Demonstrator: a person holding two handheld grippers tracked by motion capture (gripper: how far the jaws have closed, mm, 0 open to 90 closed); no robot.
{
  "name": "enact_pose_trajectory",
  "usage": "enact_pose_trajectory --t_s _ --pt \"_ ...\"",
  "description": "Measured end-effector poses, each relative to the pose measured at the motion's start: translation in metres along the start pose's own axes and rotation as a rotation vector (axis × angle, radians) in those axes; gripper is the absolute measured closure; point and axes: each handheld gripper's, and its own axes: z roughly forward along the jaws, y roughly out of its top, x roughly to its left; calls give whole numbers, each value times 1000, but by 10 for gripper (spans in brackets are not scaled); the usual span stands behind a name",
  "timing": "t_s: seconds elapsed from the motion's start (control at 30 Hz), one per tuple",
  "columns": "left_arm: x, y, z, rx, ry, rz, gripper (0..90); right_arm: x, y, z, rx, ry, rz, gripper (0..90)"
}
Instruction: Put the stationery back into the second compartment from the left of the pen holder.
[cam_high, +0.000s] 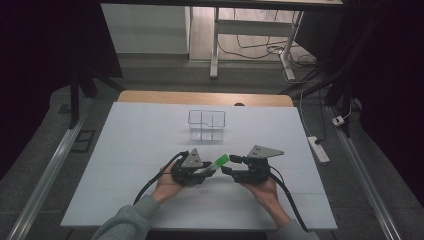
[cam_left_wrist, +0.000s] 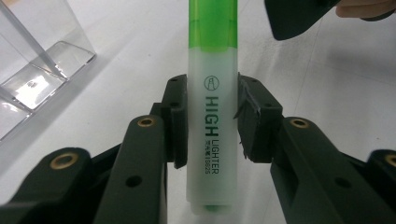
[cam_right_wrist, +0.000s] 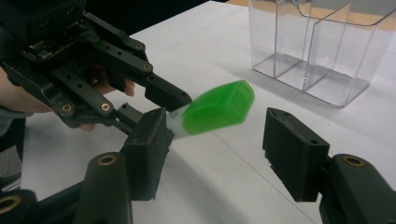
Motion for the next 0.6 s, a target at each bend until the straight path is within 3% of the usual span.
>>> enact_pose_trajectory --t_s 0.3,0.47,0.6 --pt "-5 4 7 2 19 17 657 2 -1 7 2 -5 30 491" --pt "-8 5 10 15 44 39 656 4 -1 9 7 -26 14 592" --pt "-8 4 10 18 50 42 655 5 1 9 -9 6 17 665"
